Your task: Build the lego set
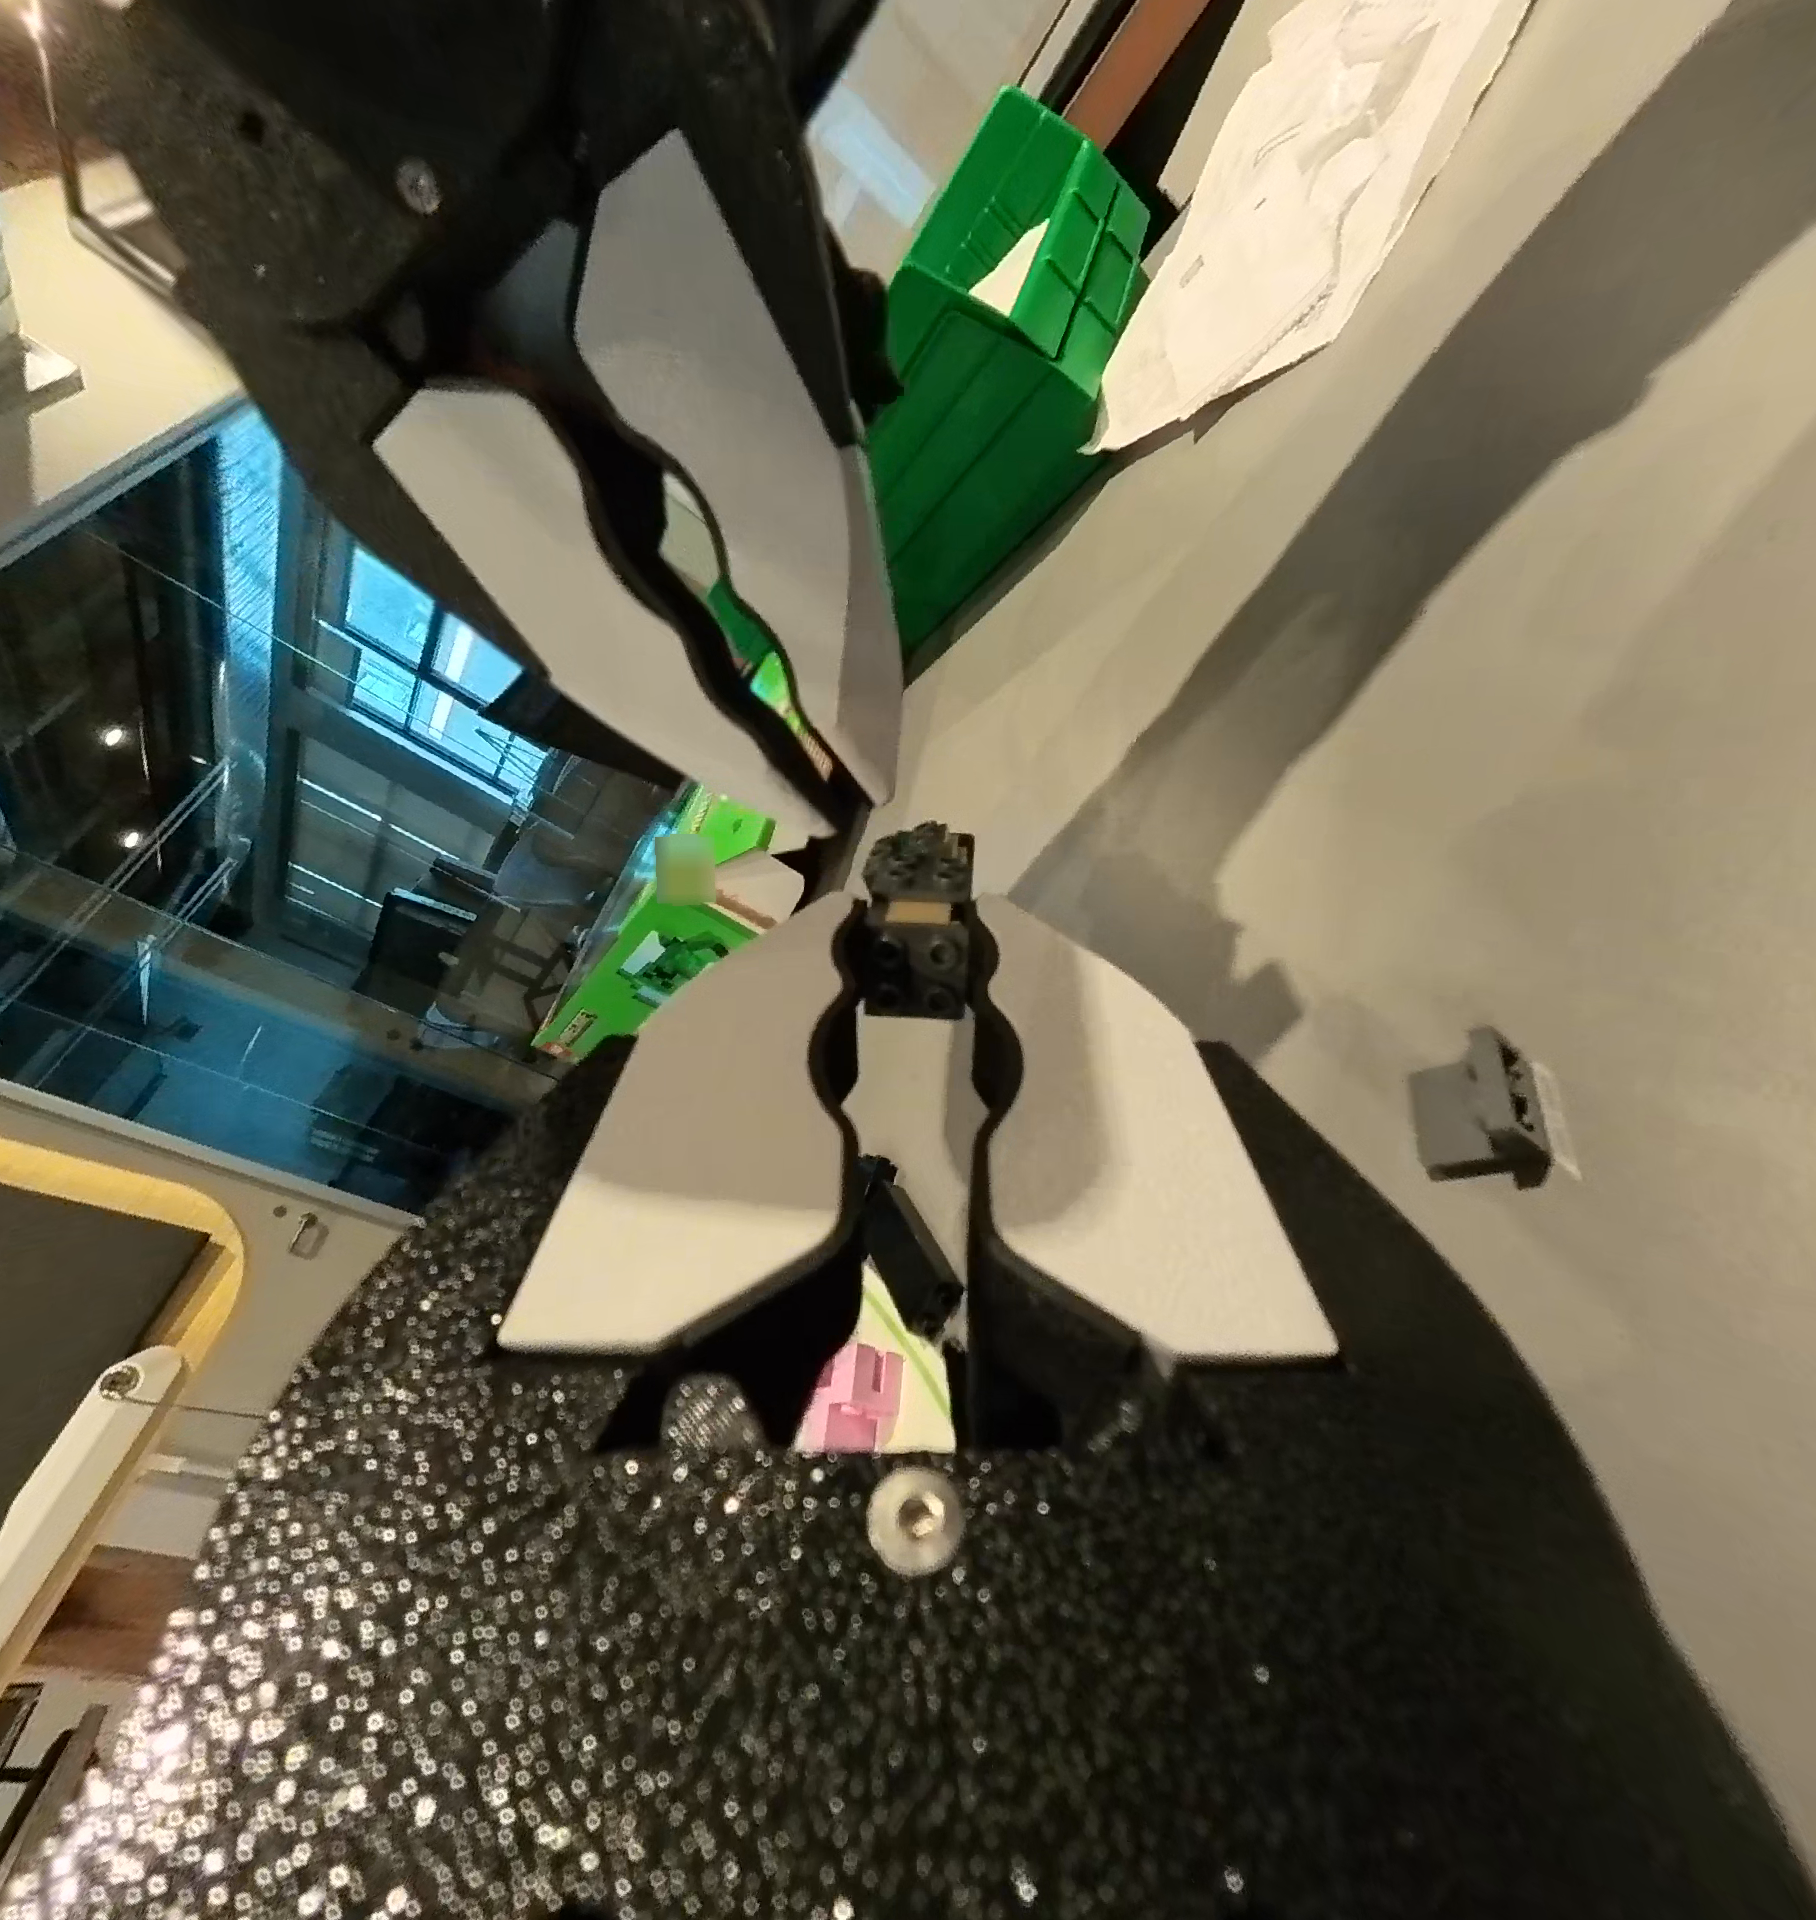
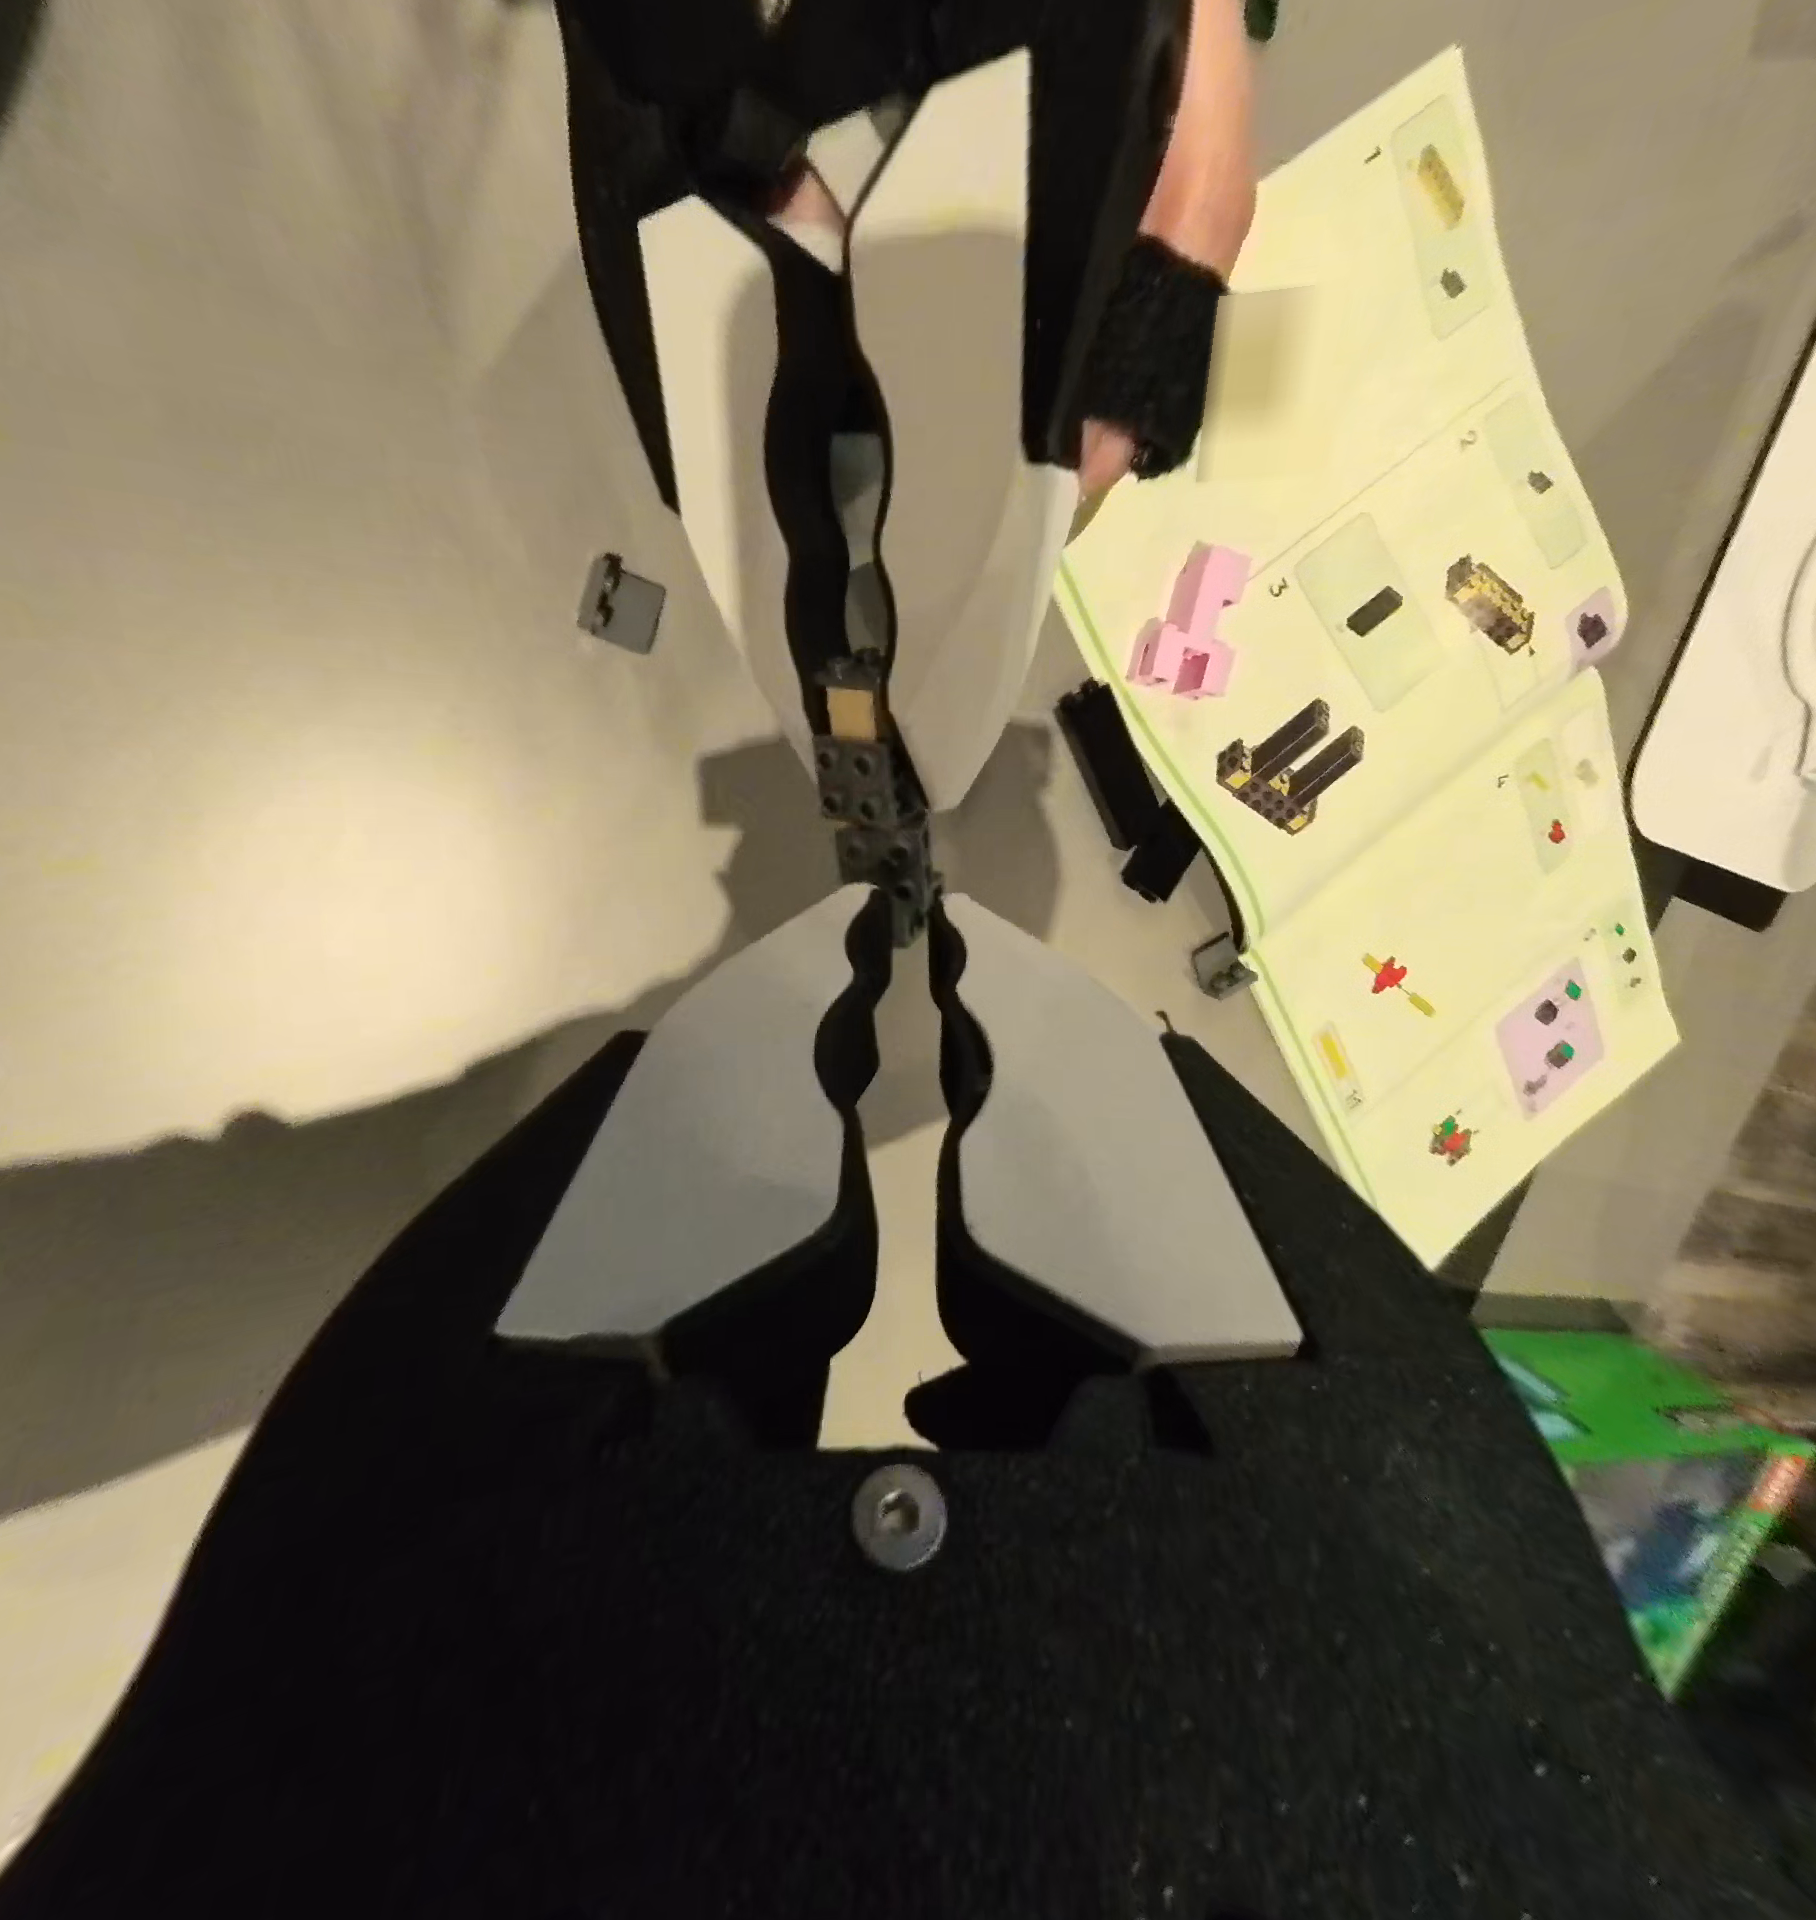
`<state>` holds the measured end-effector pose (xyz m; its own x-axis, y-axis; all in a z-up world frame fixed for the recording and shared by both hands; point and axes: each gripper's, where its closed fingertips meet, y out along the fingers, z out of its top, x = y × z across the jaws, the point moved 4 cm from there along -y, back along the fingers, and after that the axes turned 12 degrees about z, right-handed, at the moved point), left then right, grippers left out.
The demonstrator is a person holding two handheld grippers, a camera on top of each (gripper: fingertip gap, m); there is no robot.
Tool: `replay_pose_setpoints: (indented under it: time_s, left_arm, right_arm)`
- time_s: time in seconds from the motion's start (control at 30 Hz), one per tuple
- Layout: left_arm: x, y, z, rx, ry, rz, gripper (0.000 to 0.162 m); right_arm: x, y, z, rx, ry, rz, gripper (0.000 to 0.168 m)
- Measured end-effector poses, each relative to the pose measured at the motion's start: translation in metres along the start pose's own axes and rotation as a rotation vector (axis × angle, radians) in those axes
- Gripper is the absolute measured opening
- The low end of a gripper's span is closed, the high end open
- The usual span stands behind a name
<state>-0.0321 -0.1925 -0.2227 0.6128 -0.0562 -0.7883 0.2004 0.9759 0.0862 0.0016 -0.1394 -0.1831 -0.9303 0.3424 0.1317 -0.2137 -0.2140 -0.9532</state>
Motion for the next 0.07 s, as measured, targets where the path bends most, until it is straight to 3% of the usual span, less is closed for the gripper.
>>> replay_pose_setpoints:
  time_s: [0.03, 0.07]
  left_arm:
    - [0.0001, 0.0001, 0.0001, 0.001, -0.001, 0.0, 0.017]
    - [0.0002, 0.0001, 0.0003, 0.001, 0.0, -0.001, 0.017]
  right_arm:
    - [-0.0009, 0.0003, -0.0005, 0.001, -0.001, -0.011, 0.006]
    - [-0.0013, 0.0005, -0.0014, -0.005, -0.007, -0.025, 0.006]
